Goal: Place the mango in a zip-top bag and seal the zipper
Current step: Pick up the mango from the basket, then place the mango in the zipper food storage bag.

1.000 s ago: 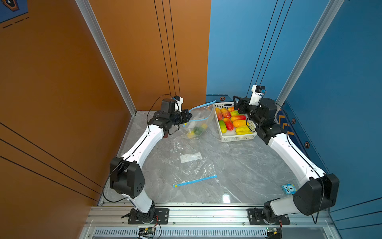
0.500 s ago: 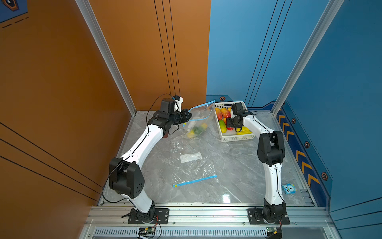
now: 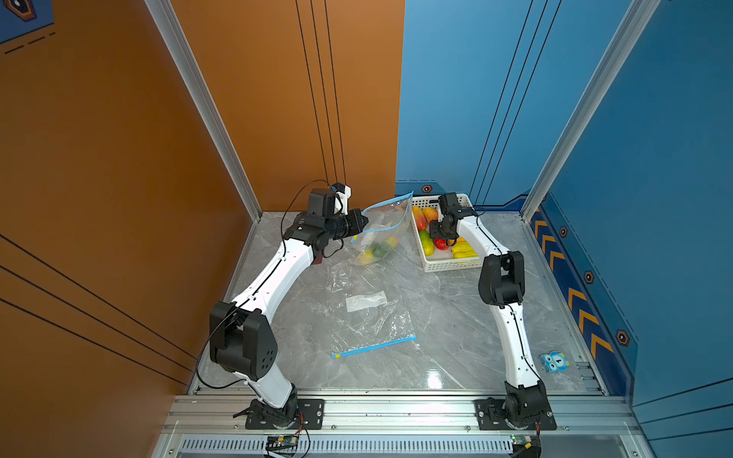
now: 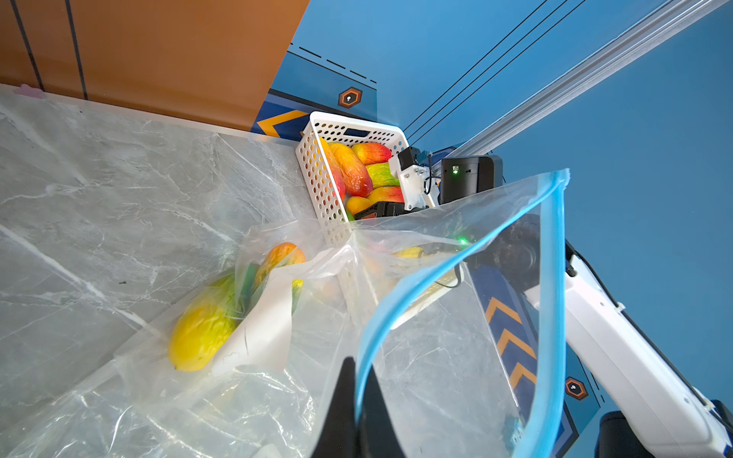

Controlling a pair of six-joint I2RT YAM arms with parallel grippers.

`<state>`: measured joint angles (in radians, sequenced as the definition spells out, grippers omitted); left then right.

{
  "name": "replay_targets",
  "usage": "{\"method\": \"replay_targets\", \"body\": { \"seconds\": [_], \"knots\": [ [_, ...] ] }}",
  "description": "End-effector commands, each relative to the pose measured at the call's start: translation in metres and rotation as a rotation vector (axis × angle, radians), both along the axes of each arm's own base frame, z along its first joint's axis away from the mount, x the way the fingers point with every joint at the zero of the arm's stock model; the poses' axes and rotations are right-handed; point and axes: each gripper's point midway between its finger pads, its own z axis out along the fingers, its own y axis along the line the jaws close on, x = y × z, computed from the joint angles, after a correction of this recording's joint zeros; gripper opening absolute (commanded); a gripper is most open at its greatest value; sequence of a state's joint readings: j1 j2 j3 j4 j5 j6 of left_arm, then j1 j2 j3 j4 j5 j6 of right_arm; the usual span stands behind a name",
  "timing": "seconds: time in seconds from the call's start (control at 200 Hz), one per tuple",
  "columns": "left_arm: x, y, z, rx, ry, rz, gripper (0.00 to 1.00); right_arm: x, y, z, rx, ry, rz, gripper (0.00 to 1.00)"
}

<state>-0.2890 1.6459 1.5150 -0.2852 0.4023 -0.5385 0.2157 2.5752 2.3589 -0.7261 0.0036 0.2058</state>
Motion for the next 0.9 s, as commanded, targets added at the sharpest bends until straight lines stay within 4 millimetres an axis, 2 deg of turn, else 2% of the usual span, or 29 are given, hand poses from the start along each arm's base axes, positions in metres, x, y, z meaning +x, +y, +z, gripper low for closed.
{"method": "replay_targets", "body": {
  "seconds": [0.0, 0.08, 0.12, 0.165, 0.215, 0.3, 0.405, 0.475, 0.485, 0.505, 0.52, 0.575, 0.586, 0.596, 0.621, 0.671, 0.741, 0.851, 0.896],
  "knots": [
    [-0.006, 0.0, 0.0, 0.012, -0.01, -0.023, 0.0, -0.02, 0.002, -0.025, -0.042, 0.105, 0.015, 0.62],
    [-0.006, 0.0, 0.001, 0.011, -0.012, -0.022, 0.0, -0.021, 0.004, -0.023, -0.031, 0.106, 0.015, 0.56],
    [-0.007, 0.0, 0.003, 0.01, -0.016, -0.024, 0.0, -0.021, 0.005, -0.016, -0.027, 0.096, 0.01, 0.5],
    [-0.007, 0.0, 0.004, 0.008, -0.017, -0.022, 0.0, -0.02, 0.004, -0.002, -0.033, 0.07, 0.001, 0.47],
    [-0.007, 0.0, 0.004, 0.006, -0.016, -0.022, 0.0, -0.018, 0.007, 0.023, -0.013, 0.028, 0.002, 0.44],
    [-0.008, -0.001, 0.005, 0.005, -0.015, -0.023, 0.0, -0.018, 0.013, 0.085, 0.046, -0.075, -0.002, 0.4],
    [-0.009, -0.002, 0.006, 0.004, -0.017, -0.022, 0.0, -0.03, 0.02, 0.189, 0.125, -0.293, -0.006, 0.37],
    [-0.009, -0.003, 0.01, 0.007, -0.03, -0.021, 0.0, -0.05, 0.029, 0.264, 0.215, -0.487, 0.015, 0.38],
    [-0.009, -0.003, 0.011, 0.006, -0.032, -0.02, 0.0, -0.054, 0.031, 0.271, 0.227, -0.509, 0.021, 0.38],
    [-0.008, -0.004, 0.012, 0.009, -0.035, -0.022, 0.0, -0.056, 0.039, 0.272, 0.254, -0.536, 0.041, 0.38],
    [-0.008, -0.004, 0.013, 0.01, -0.037, -0.021, 0.0, -0.064, 0.045, 0.295, 0.28, -0.597, 0.066, 0.39],
    [-0.007, -0.005, 0.014, 0.011, -0.044, -0.025, 0.0, -0.089, 0.07, 0.333, 0.339, -0.726, 0.172, 0.4],
    [-0.007, -0.006, 0.015, 0.01, -0.044, -0.027, 0.0, -0.094, 0.074, 0.347, 0.354, -0.768, 0.188, 0.4],
    [-0.007, -0.006, 0.015, 0.009, -0.044, -0.026, 0.0, -0.097, 0.082, 0.338, 0.359, -0.762, 0.207, 0.4],
    [-0.006, -0.007, 0.016, 0.008, -0.045, -0.029, 0.0, -0.111, 0.095, 0.357, 0.395, -0.831, 0.252, 0.4],
    [-0.005, -0.008, 0.016, 0.005, -0.044, -0.034, 0.0, -0.134, 0.121, 0.377, 0.463, -0.928, 0.345, 0.4],
    [-0.005, -0.01, 0.018, -0.001, -0.044, -0.039, 0.0, -0.154, 0.151, 0.39, 0.524, -1.009, 0.428, 0.38],
    [-0.003, -0.009, 0.02, -0.005, -0.047, -0.027, 0.0, -0.164, 0.185, 0.392, 0.576, -1.063, 0.506, 0.38],
    [0.0, -0.009, 0.022, -0.008, -0.047, -0.022, 0.0, -0.162, 0.196, 0.385, 0.588, -1.059, 0.529, 0.38]
  ]
}}
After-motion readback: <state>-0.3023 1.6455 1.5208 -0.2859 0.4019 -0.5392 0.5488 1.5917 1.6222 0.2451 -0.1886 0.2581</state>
